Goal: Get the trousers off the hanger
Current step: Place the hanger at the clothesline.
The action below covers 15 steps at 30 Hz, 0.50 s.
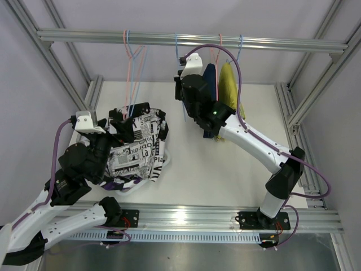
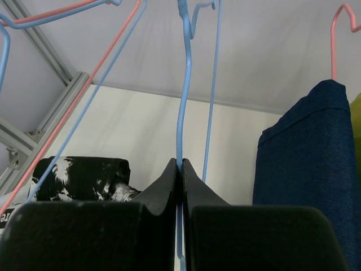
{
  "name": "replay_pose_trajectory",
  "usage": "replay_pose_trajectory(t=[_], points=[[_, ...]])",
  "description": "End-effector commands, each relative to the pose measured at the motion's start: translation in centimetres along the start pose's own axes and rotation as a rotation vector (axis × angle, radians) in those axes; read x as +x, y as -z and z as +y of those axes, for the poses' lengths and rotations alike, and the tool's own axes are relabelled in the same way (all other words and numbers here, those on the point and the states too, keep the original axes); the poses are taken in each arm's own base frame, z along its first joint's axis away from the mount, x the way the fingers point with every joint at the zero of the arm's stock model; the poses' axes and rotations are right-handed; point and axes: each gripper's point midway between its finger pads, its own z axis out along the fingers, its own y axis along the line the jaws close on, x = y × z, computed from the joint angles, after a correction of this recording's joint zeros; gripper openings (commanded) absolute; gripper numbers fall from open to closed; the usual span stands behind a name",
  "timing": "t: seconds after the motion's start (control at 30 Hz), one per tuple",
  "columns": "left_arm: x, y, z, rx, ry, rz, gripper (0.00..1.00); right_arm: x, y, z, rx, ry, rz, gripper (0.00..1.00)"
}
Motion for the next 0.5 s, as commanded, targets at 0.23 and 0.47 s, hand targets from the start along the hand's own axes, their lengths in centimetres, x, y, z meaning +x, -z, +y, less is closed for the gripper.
replay_pose_trajectory(t=[0.23, 0.47], points=[[-0.1, -0.1, -0.2, 0.013, 0.014, -0.012, 1.00, -2.1, 2.5, -0.8, -0.026, -0.059, -0.053, 0.44], [-0.1, 0.0, -0.2, 0.016, 0.013, -0.011, 0.99, -1.4, 5.5, -0.1, -0.063, -0.038, -0.048, 0.56]])
